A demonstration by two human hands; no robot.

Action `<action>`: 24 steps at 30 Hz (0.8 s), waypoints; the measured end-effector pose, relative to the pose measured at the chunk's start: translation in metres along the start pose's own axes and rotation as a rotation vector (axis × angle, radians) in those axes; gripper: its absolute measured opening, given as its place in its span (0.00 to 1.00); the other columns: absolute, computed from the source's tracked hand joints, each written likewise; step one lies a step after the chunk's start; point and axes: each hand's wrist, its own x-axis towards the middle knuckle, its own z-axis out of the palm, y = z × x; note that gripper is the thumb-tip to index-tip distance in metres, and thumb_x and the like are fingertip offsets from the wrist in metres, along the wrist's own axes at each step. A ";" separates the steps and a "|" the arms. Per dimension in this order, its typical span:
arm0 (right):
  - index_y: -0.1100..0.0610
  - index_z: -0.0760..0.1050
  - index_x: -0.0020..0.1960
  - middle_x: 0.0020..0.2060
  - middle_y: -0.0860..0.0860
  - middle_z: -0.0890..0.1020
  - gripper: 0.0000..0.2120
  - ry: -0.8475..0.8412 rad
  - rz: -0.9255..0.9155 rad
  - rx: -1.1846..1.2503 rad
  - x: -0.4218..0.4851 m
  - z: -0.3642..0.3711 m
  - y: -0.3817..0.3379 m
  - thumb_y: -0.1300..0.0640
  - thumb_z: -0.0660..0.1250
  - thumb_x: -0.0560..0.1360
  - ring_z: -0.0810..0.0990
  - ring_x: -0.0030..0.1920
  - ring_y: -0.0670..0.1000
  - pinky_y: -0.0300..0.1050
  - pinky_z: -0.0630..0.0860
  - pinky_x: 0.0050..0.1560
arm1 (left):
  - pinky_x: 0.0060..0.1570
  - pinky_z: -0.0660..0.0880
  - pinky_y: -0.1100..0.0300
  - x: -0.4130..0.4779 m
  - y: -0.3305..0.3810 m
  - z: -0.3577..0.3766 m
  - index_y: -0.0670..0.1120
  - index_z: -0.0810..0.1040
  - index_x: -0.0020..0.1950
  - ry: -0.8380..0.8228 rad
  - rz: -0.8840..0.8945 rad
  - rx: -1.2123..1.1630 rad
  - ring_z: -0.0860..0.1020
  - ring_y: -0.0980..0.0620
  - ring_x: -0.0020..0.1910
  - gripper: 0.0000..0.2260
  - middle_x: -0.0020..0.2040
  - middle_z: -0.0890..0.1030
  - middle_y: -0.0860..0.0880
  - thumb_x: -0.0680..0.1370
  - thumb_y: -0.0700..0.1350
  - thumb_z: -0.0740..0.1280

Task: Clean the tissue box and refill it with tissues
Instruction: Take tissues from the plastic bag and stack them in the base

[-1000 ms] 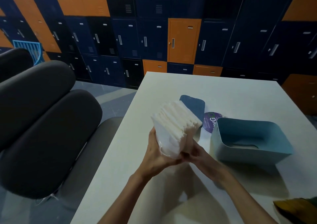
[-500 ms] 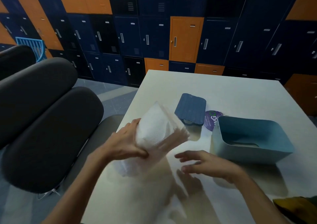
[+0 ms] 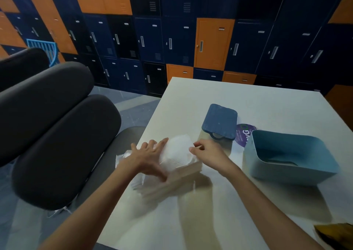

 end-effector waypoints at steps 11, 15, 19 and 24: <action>0.56 0.77 0.50 0.43 0.49 0.78 0.08 0.252 -0.051 -0.075 0.012 0.018 -0.010 0.51 0.68 0.76 0.77 0.44 0.48 0.42 0.76 0.45 | 0.66 0.44 0.25 0.012 -0.006 -0.008 0.56 0.35 0.76 0.096 0.090 0.074 0.55 0.43 0.75 0.58 0.75 0.54 0.46 0.60 0.64 0.73; 0.60 0.73 0.39 0.30 0.52 0.70 0.13 0.057 0.180 0.251 0.015 0.017 -0.010 0.52 0.69 0.75 0.70 0.32 0.50 0.44 0.68 0.36 | 0.66 0.43 0.27 0.014 -0.004 -0.006 0.60 0.30 0.74 0.081 0.135 -0.005 0.53 0.43 0.76 0.63 0.77 0.53 0.45 0.55 0.71 0.73; 0.61 0.79 0.45 0.39 0.54 0.79 0.06 0.045 0.255 0.365 0.013 0.013 -0.013 0.58 0.70 0.74 0.76 0.39 0.50 0.45 0.76 0.42 | 0.67 0.48 0.29 0.017 -0.009 -0.002 0.60 0.28 0.73 0.142 0.170 -0.051 0.58 0.42 0.74 0.64 0.74 0.58 0.44 0.55 0.71 0.73; 0.54 0.73 0.42 0.49 0.54 0.76 0.06 0.271 0.324 0.468 0.017 -0.003 -0.004 0.58 0.71 0.72 0.75 0.51 0.53 0.51 0.77 0.53 | 0.67 0.51 0.31 0.016 -0.014 -0.002 0.60 0.29 0.74 0.168 0.205 -0.077 0.63 0.42 0.70 0.63 0.70 0.63 0.45 0.57 0.69 0.74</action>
